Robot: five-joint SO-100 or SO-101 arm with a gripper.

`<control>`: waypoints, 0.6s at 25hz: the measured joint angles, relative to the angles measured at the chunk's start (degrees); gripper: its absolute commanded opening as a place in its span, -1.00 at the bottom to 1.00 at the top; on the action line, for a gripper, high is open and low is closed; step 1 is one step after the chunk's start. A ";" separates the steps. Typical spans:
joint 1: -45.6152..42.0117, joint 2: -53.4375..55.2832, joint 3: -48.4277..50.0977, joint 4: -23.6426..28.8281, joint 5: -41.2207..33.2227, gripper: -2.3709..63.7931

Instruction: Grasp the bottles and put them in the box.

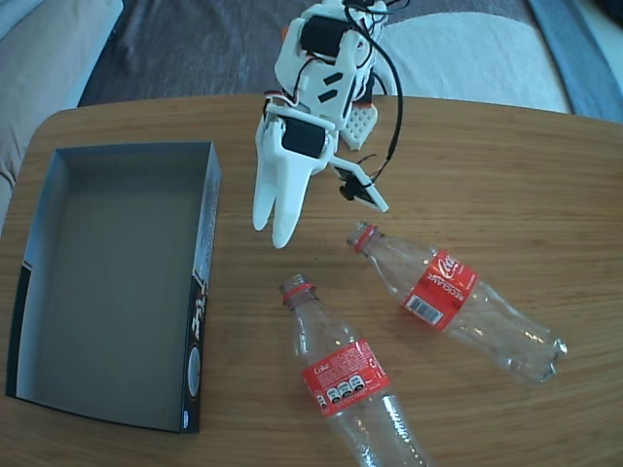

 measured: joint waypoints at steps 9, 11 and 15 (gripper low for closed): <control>-0.79 0.00 -2.64 -1.76 0.09 0.12; -0.79 0.00 -4.57 0.26 0.09 0.12; -0.88 0.00 -10.02 8.09 0.09 0.12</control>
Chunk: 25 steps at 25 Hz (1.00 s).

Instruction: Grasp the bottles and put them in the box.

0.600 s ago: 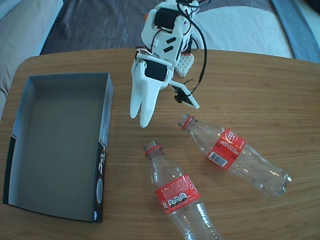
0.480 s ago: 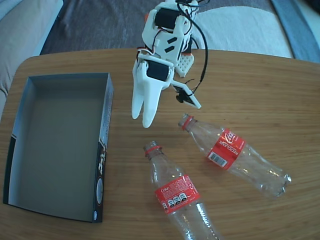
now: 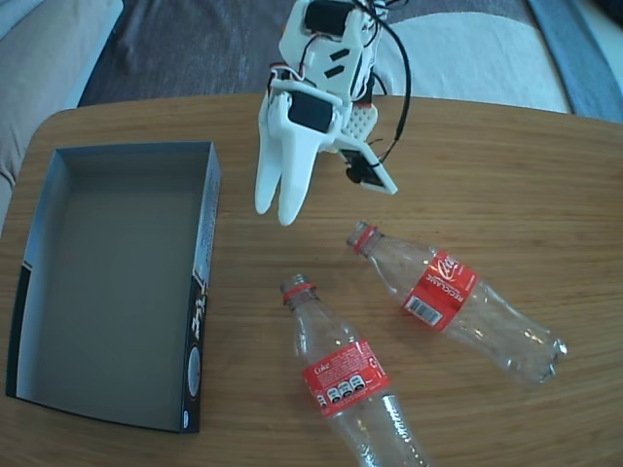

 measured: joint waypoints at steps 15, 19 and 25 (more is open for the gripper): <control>-0.44 0.70 -9.58 15.56 0.00 0.12; -0.44 0.70 -9.40 15.56 0.00 0.12; -0.44 0.70 -8.70 15.56 0.00 0.12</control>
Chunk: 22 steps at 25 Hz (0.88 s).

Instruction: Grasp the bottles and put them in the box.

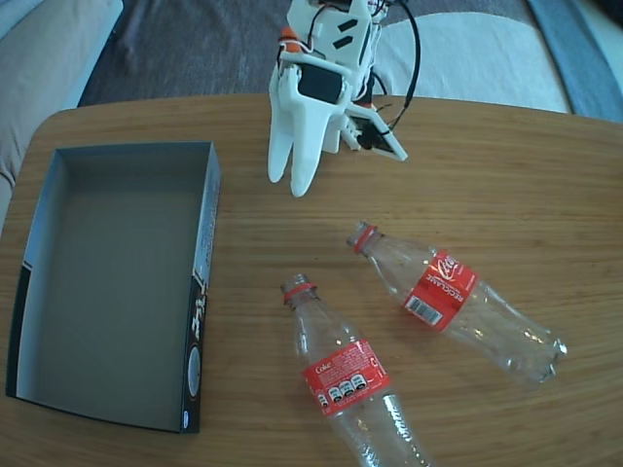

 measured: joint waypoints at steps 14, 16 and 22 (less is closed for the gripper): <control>0.00 0.00 0.00 0.00 -2.29 0.12; 0.00 -0.09 0.00 0.00 -6.42 0.12; 0.09 -0.18 0.62 0.00 -17.05 0.12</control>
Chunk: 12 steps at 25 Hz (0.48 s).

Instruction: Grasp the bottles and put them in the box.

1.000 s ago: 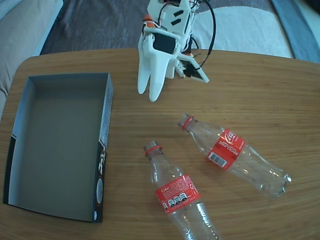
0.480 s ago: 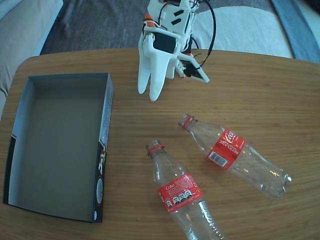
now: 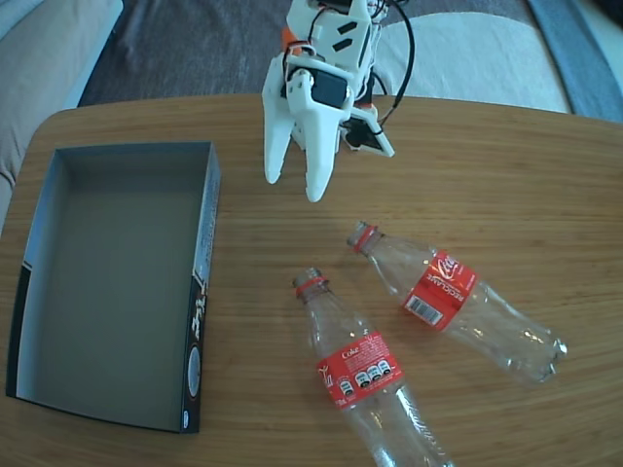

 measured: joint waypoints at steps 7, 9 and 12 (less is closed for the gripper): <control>-0.09 0.09 0.00 -0.88 -13.27 0.12; -0.09 0.09 0.00 -0.88 -15.12 0.12; -0.09 0.09 0.00 -0.88 -15.56 0.11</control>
